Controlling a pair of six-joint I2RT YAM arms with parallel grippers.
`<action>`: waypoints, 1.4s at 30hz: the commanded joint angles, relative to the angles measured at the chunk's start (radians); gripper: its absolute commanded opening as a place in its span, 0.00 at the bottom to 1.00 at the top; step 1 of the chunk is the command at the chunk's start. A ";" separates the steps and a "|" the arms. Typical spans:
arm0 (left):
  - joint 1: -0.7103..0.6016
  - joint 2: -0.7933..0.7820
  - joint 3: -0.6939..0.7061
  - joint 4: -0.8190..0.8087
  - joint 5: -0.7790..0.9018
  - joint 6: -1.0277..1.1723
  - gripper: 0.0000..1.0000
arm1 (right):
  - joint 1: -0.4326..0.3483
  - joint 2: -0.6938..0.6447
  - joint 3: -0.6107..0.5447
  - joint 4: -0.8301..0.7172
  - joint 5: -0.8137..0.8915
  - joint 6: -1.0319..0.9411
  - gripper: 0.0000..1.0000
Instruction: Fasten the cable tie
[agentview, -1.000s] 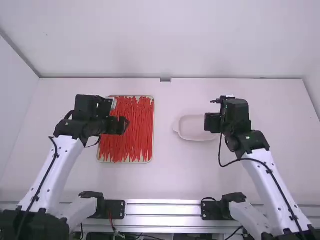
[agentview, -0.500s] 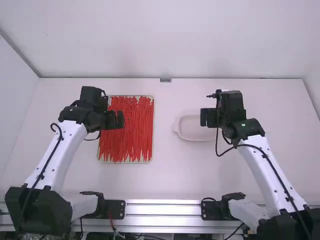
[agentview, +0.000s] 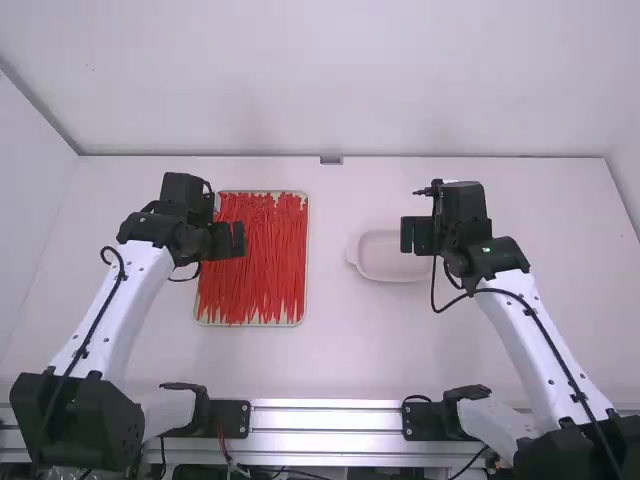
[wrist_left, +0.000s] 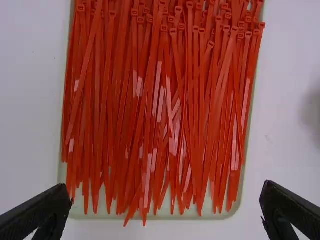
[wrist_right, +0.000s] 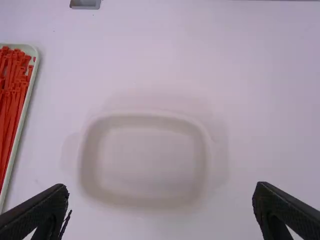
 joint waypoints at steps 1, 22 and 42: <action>-0.008 0.004 0.026 -0.001 -0.010 -0.009 0.99 | 0.006 0.006 0.035 -0.001 0.009 0.000 0.98; -0.008 0.114 0.000 0.272 0.020 0.089 0.99 | 0.006 0.008 0.035 -0.001 0.009 -0.001 0.98; -0.008 0.498 0.477 -0.011 -0.064 0.092 0.99 | 0.006 0.008 0.014 0.017 0.008 -0.001 0.98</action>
